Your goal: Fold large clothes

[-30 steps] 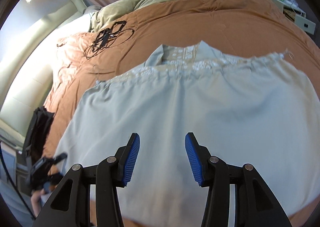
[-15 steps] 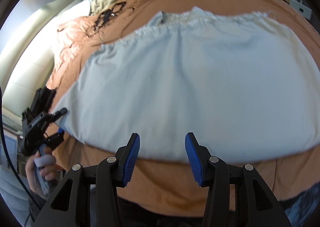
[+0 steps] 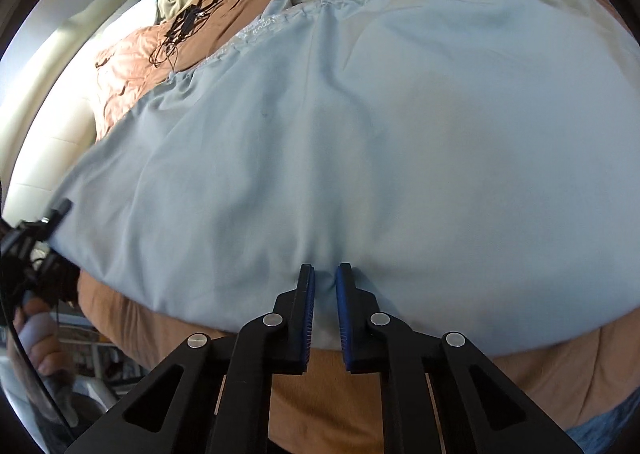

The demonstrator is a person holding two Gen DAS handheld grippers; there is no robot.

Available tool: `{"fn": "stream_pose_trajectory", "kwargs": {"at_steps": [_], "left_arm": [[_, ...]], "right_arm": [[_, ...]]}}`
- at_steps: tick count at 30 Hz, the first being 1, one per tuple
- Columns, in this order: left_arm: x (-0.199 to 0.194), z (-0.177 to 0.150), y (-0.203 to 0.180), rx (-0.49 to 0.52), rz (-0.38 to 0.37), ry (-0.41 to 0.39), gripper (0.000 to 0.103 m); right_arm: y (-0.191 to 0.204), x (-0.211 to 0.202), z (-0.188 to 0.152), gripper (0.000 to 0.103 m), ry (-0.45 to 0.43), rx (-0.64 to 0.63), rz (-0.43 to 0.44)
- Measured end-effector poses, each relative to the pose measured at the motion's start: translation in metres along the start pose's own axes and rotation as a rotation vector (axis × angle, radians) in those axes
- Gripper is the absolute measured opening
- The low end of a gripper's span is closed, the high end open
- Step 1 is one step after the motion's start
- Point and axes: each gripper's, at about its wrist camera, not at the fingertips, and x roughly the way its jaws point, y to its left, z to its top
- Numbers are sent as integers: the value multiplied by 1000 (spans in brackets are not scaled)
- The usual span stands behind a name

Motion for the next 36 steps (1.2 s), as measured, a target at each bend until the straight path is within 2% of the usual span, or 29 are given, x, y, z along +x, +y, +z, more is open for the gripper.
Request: {"fn": "stream_pose_trajectory", "kwargs": {"at_steps": [10, 15, 24, 28, 30, 36], "left_arm": [[7, 12, -46, 47, -40, 1, 11], [4, 15, -44, 41, -50, 3, 11], [5, 17, -22, -21, -1, -1, 11], [4, 14, -36, 6, -26, -2, 11], [4, 15, -47, 24, -44, -1, 11], [-2, 14, -92, 119, -100, -4, 11]], "right_arm": [[-3, 22, 52, 12, -19, 23, -12], [-7, 32, 88, 12, -31, 49, 2], [-11, 49, 142, 9, -49, 45, 1], [-13, 45, 144, 16, -52, 53, 49], [-16, 35, 137, 18, -68, 63, 47], [-26, -1, 86, 18, -86, 85, 105]]}}
